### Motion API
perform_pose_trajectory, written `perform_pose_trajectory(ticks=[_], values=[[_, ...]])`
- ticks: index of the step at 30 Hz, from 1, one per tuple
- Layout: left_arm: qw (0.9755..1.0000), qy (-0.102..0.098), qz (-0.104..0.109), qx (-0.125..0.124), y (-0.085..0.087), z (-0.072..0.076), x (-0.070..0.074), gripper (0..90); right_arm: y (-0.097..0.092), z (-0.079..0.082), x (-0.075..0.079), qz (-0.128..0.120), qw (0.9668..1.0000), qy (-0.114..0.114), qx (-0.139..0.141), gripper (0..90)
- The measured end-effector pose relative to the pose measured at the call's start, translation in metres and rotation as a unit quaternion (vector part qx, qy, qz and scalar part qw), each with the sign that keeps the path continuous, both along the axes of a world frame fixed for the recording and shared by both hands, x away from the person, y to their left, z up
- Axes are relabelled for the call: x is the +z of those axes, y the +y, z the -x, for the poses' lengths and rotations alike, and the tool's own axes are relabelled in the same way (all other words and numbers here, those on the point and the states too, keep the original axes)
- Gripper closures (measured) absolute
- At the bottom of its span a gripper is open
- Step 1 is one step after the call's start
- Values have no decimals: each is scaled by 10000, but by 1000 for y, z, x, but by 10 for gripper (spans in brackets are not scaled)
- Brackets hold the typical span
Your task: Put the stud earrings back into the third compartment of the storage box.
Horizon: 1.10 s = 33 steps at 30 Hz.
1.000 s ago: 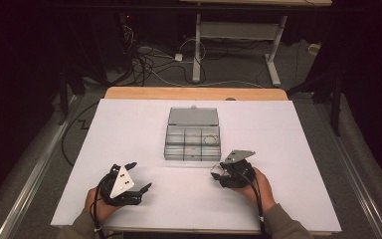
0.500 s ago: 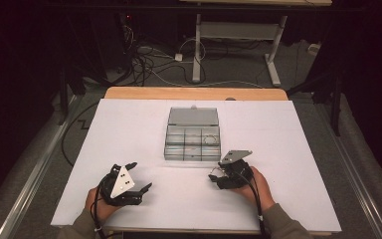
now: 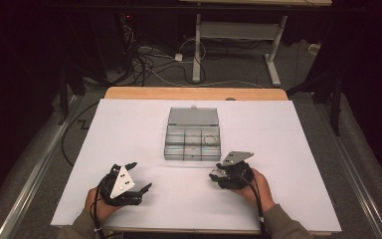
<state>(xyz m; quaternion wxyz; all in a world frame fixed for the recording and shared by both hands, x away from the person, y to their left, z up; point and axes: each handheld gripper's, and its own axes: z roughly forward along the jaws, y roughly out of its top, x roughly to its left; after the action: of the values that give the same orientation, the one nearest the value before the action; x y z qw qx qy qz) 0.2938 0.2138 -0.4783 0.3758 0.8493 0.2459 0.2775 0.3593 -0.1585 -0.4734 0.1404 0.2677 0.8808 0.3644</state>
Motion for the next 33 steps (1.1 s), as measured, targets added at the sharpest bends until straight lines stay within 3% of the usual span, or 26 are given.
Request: perform_pose_trajectory(ticks=[6,13,19,22,29,33], values=[[10000,5,-11,-13,0,0,0,180,-2,1,2,-10,10000,11,94,580],[10000,10,8,-14,0,0,-1,180,4,3,-2,28,9995,233,195,396],[10000,8,16,-4,0,0,0,180,5,4,-3,73,9996,236,167,383],[10000,7,14,-7,0,0,0,180,5,5,-2,-70,9994,286,208,385],[10000,2,8,-15,0,0,0,180,10,9,-5,172,9992,243,284,363],[10000,9,-7,-20,-1,0,0,180,11,11,-5,183,9989,205,375,449]])
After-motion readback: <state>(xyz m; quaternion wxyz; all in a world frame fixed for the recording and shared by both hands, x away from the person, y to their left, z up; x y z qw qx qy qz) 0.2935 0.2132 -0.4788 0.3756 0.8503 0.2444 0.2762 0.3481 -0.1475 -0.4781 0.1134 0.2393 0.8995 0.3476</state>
